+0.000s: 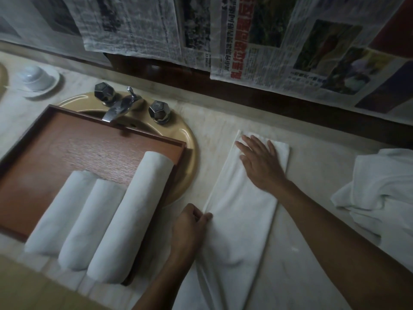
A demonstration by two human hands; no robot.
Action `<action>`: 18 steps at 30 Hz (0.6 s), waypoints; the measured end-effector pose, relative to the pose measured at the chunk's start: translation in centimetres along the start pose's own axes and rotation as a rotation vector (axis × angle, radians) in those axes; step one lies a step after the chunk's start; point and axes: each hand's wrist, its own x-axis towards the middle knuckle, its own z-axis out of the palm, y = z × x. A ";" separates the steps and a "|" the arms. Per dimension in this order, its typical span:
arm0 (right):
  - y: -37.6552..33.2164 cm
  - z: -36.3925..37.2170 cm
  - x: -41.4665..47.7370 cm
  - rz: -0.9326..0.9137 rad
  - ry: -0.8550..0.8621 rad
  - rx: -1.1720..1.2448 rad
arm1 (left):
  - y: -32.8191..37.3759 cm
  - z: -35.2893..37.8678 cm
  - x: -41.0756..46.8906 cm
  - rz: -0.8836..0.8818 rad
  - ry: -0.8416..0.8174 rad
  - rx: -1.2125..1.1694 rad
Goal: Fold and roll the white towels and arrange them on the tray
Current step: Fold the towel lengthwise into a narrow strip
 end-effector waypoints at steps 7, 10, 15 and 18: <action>-3.5 -0.2 -1.4 0.062 0.152 0.003 | 0.2 -0.2 0.2 0.031 -0.005 0.032; -6.9 0.5 -5.7 0.031 0.043 0.056 | 0.5 -0.4 0.0 0.030 -0.015 0.052; -6.1 1.0 -5.2 0.046 -0.021 -0.026 | 0.8 -0.8 -0.9 -0.158 -0.249 -0.253; -4.7 0.8 -3.0 0.066 -0.034 -0.015 | -0.1 -1.6 -2.0 -0.282 -0.555 -0.505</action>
